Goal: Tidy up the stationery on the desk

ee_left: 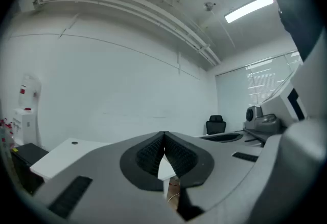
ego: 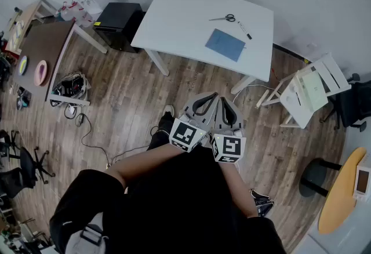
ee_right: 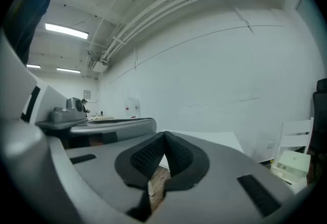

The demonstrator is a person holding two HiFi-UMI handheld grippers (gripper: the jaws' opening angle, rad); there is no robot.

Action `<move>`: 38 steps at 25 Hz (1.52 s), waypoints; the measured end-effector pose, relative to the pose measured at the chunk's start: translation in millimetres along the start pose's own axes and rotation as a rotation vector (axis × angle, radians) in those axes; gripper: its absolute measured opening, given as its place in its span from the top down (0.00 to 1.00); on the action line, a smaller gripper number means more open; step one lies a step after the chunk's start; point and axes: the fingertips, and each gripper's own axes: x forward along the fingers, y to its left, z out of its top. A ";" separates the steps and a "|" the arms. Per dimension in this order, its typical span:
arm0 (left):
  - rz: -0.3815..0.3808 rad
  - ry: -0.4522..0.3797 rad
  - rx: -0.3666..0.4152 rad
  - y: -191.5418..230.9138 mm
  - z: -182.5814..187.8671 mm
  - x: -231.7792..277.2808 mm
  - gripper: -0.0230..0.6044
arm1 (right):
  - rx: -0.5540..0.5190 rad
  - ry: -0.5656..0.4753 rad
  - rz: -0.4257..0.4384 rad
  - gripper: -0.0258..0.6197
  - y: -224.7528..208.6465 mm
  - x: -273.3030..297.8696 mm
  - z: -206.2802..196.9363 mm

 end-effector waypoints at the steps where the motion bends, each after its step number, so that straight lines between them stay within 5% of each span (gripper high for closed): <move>1: -0.002 0.000 0.005 -1.0 -0.6 -0.6 0.94 | 0.000 0.002 0.001 0.91 -0.2 -0.4 -2.1; 14: -0.043 -0.031 -0.024 -8.8 -1.8 -7.6 0.94 | 0.014 -0.104 -0.028 0.91 -3.3 -18.8 11.0; 24: -0.108 -0.011 -0.049 -12.7 -13.4 32.5 0.94 | 0.036 -0.020 -0.112 0.91 -35.3 -5.1 -11.8; 38: -0.099 -0.028 -0.175 85.9 -12.0 109.8 0.94 | -0.029 0.072 -0.148 0.91 -75.1 118.9 -6.7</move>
